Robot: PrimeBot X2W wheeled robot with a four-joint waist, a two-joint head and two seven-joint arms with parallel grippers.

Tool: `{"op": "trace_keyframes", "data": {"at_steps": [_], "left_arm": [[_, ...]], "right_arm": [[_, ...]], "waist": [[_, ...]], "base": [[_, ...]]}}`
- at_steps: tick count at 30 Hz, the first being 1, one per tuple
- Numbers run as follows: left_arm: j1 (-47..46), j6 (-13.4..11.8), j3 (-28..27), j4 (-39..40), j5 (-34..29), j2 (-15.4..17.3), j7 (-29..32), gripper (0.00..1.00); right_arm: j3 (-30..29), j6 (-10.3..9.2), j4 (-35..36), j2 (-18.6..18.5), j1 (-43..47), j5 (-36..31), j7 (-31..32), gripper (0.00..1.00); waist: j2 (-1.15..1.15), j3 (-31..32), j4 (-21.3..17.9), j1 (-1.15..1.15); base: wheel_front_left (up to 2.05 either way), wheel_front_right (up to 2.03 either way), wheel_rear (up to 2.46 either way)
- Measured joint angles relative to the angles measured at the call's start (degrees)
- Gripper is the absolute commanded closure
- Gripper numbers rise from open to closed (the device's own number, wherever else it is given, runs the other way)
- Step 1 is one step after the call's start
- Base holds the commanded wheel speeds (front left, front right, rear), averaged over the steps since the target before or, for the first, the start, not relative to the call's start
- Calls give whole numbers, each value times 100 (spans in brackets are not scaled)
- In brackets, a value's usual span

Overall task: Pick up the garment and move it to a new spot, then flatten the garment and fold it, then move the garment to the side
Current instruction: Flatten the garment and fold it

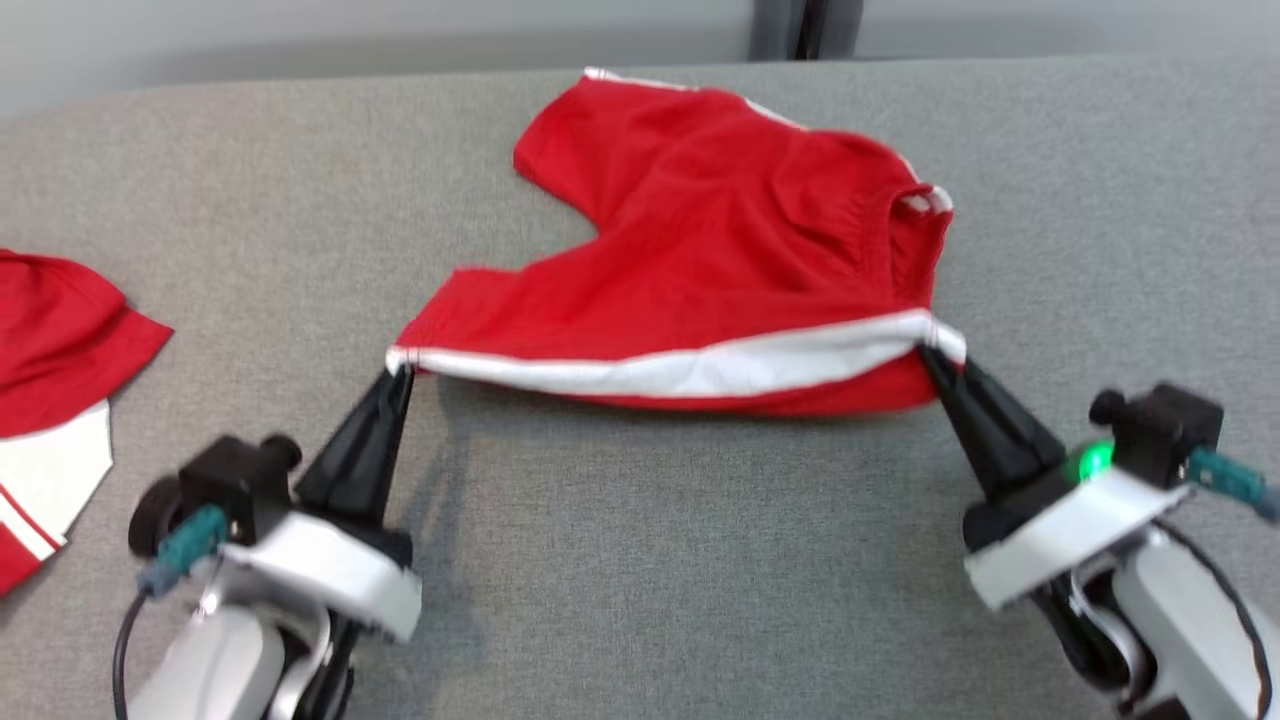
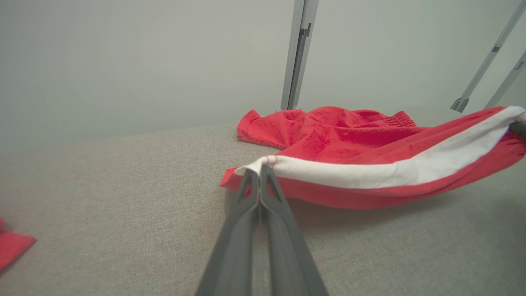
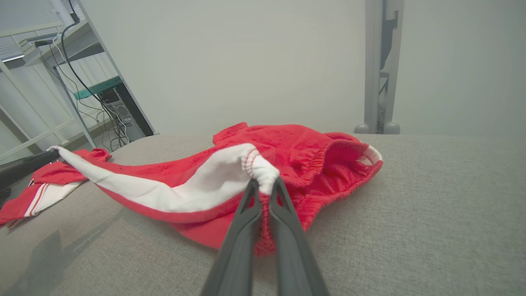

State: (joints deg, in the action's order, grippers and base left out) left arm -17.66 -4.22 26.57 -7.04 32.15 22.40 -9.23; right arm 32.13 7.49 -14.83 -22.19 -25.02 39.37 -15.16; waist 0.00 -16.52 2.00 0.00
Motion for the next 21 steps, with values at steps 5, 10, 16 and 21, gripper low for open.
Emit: {"op": "trace_keyframes", "data": {"at_steps": [5, 10, 16, 21], "left_arm": [[1002, -445, 30, 1212, 130, 364, 631, 100], [1731, -749, 80, 2080, 294, 697, 1270, 100], [2319, -1027, 119, 2918, 463, 996, 1818, 100], [2346, -1092, 30, 3128, 527, 1092, 1904, 100]], "right_arm": [[-110, 0, 385, -114, 832, -145, 0, 100], [-204, 0, 681, -176, 1555, -207, 0, 100], [-445, 0, 928, -293, 2304, -109, 45, 100], [-485, 0, 1120, -259, 2446, 44, 310, 100]], "waist": [[0, 336, -24, 0], [0, 609, -44, 0], [0, 801, -30, 0], [0, 798, -66, 0]], "base": [[0, 0, 0], [0, 0, 0], [0, 0, 0], [0, 0, 0]]}}
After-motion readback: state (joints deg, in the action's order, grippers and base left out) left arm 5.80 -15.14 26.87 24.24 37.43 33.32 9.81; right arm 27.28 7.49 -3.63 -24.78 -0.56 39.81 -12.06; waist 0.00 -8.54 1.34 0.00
